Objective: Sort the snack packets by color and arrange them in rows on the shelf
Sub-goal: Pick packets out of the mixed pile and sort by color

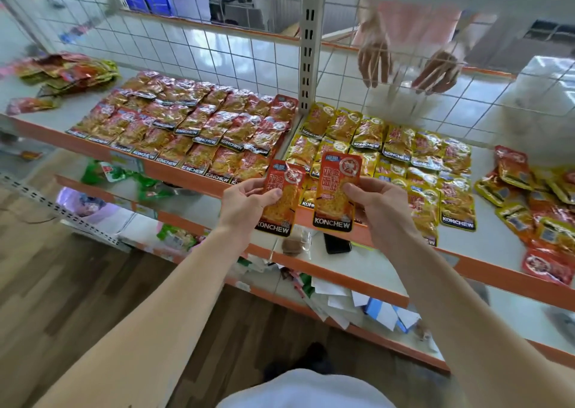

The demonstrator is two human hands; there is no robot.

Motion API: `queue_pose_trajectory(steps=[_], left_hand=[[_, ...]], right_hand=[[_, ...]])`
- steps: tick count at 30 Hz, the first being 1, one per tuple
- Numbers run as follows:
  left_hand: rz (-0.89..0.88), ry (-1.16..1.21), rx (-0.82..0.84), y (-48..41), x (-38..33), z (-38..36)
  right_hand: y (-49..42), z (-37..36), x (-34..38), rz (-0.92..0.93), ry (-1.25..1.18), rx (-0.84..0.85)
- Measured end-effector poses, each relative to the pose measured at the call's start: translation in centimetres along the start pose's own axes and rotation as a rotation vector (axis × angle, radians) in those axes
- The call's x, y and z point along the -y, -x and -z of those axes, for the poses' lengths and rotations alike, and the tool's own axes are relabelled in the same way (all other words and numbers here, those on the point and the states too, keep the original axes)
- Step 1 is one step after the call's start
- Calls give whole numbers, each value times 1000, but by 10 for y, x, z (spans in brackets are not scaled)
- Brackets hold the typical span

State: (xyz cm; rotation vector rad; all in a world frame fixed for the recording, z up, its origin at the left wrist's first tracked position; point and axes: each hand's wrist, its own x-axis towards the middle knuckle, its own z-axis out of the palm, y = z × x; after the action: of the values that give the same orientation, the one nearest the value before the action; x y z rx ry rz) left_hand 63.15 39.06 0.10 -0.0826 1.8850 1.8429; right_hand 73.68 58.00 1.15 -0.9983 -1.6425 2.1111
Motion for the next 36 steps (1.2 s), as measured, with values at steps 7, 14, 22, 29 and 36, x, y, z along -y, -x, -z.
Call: queue_pose_trajectory(steps=[7, 14, 22, 29, 36], left_hand=[[-116, -41, -52, -9, -2, 21], [-157, -19, -48, -44, -13, 51], [-197, -63, -25, -111, -36, 114], [-303, -229, 21, -165, -39, 165], [-555, -549, 92, -193, -49, 173]], right_hand=[[-6, -28, -1, 35, 61, 21], [-17, -76, 2, 36, 87, -3], [-43, -158, -4, 43, 110, -94], [-65, -226, -32, 97, 260, -178], [-78, -250, -41, 207, 462, -323]])
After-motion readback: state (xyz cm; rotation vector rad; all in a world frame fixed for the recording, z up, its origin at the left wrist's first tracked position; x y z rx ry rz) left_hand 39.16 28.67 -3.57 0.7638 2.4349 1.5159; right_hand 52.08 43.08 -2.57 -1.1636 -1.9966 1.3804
